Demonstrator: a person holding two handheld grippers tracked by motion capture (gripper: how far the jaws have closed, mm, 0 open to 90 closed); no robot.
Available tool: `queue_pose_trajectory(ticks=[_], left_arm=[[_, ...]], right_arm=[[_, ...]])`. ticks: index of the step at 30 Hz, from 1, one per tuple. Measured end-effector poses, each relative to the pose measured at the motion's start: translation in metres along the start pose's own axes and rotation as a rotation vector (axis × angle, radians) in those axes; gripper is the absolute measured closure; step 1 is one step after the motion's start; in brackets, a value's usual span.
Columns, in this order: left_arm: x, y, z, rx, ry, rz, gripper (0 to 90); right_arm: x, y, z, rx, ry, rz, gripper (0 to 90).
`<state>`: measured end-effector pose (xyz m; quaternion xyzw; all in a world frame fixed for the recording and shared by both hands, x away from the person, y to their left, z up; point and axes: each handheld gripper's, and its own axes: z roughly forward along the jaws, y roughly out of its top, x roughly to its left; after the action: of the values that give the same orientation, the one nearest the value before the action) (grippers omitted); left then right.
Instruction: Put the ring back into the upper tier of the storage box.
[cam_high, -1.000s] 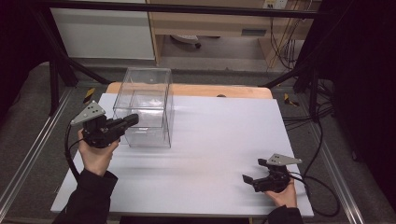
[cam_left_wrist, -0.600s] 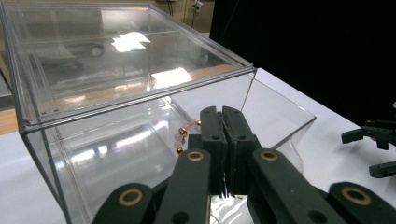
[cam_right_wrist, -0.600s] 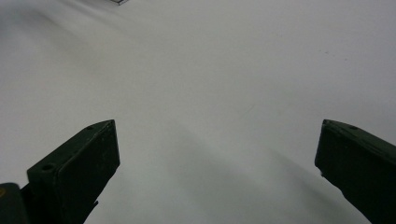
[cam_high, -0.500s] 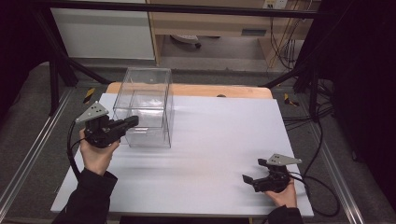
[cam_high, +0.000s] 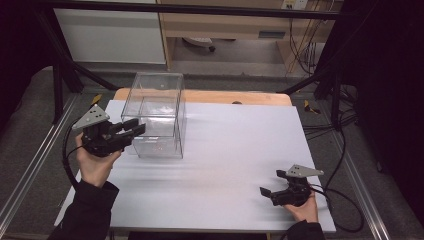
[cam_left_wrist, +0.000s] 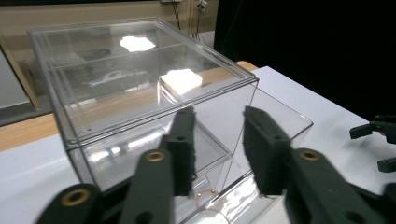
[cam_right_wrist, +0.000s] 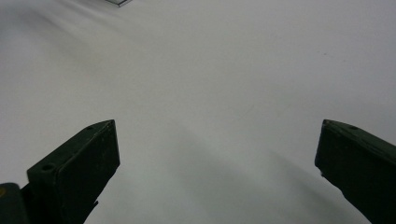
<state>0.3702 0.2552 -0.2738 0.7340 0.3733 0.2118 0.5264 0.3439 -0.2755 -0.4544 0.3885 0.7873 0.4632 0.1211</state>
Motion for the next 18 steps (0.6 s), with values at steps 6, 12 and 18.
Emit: queue_pose_trajectory(ticks=[6, 12, 18], left_arm=[[0.003, -0.002, -0.013, -0.010, 0.023, 0.019, 36.2], [0.005, -0.007, -0.021, -0.011, 0.023, 0.032, 19.4], [0.010, -0.022, -0.028, 0.009, 0.037, 0.029, 7.5]], right_arm=[[0.000, 0.000, 0.000, 0.000, 0.000, 0.001, 0.4], [0.000, 0.000, 0.000, 0.000, -0.001, 0.001, 0.4], [0.000, 0.000, 0.000, 0.001, 0.001, 0.001, 0.4]])
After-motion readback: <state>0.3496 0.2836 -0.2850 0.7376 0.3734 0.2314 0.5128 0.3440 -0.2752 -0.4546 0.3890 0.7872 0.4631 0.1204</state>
